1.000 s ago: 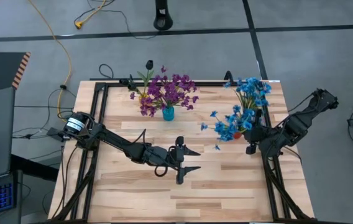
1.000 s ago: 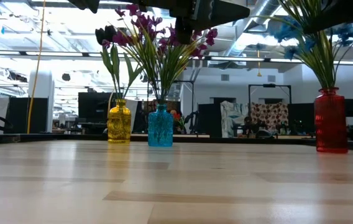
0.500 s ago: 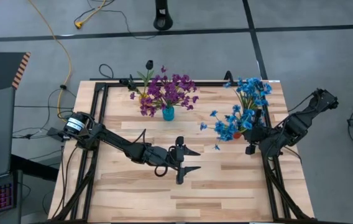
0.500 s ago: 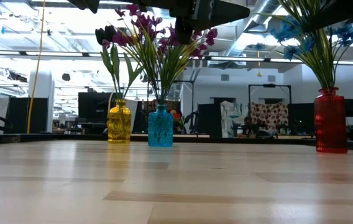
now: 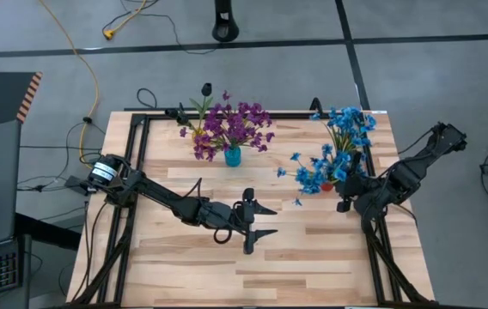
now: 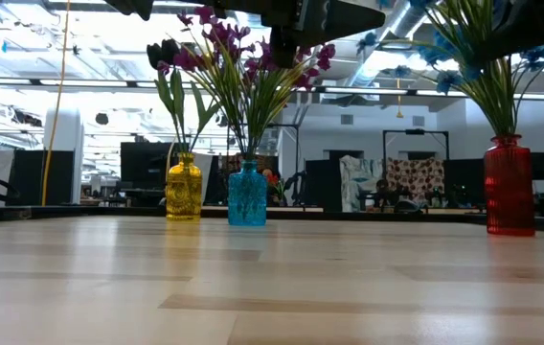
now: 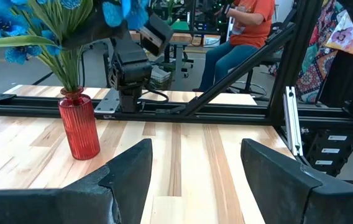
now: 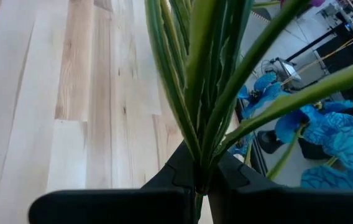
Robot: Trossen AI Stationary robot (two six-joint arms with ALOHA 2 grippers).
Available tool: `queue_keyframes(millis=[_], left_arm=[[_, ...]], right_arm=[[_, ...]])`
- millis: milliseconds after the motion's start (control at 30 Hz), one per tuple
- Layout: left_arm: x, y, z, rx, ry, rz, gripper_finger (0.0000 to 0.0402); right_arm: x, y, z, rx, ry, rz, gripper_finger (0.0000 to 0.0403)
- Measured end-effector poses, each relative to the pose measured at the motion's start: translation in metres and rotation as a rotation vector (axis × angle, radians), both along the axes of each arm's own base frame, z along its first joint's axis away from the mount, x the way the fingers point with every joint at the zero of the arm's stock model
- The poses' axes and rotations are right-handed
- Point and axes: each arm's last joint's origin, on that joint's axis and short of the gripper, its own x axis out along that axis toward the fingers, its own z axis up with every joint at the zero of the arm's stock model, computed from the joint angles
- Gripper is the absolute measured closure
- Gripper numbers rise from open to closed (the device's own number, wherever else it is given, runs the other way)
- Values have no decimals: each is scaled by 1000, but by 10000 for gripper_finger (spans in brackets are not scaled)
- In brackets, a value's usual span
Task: Sort flowers into vase by color
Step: Put the blue flower into the red vase
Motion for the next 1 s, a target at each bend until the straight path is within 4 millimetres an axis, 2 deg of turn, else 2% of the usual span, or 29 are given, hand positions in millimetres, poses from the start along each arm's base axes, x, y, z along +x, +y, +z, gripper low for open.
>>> queue_keyframes(millis=[333,600,1000], left_arm=[[0,0,0,0,0,0,168],[0,0,0,-15,0,1,168],[0,0,0,-17,0,2,168]], right_arm=[[-1,-1,0,30,-19,-30,359],[-1,-2,1,-16,-64,-68,359],[-16,5,-1,-23,-149,-78,359]])
